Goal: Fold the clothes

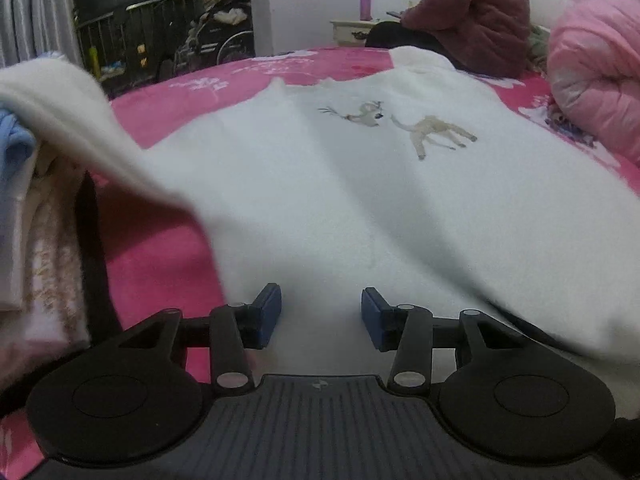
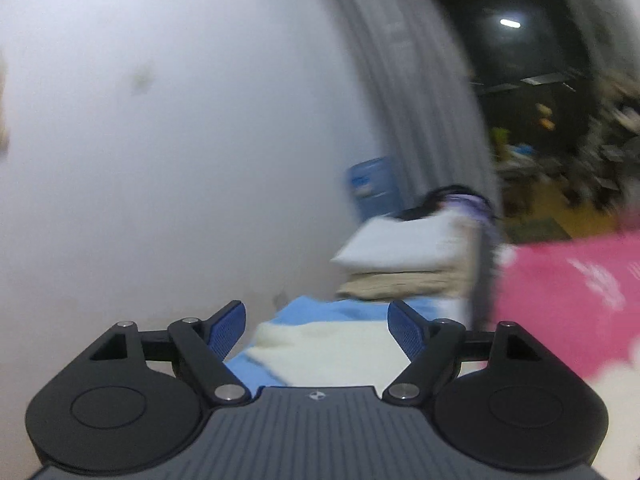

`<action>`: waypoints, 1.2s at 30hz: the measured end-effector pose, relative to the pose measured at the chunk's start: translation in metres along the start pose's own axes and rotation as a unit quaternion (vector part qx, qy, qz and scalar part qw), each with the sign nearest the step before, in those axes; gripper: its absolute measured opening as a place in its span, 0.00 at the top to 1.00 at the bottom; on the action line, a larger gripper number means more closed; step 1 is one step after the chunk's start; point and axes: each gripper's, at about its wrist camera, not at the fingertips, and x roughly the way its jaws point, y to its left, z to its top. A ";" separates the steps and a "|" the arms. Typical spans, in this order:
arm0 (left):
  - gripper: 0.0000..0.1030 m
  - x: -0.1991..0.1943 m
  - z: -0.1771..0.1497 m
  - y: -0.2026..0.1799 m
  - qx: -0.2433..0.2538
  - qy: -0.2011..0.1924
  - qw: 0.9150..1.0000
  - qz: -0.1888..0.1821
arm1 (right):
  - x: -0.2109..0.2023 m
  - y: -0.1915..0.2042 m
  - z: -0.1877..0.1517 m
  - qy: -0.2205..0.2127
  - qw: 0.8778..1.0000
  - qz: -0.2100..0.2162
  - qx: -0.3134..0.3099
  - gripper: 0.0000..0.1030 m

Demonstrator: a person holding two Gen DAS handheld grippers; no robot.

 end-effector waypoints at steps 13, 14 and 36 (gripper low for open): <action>0.54 0.012 0.085 0.056 -0.126 -0.028 0.992 -0.016 | -0.351 -0.178 -0.027 -0.188 0.925 -0.192 0.268 0.33; 0.54 0.026 0.096 0.056 -0.130 -0.028 0.991 -0.014 | -0.353 -0.185 -0.029 -0.174 0.923 -0.212 0.270 0.38; 0.49 0.193 0.189 -0.006 -0.088 -0.048 0.991 0.090 | -0.129 -0.324 -0.059 0.112 0.927 -0.336 0.124 0.73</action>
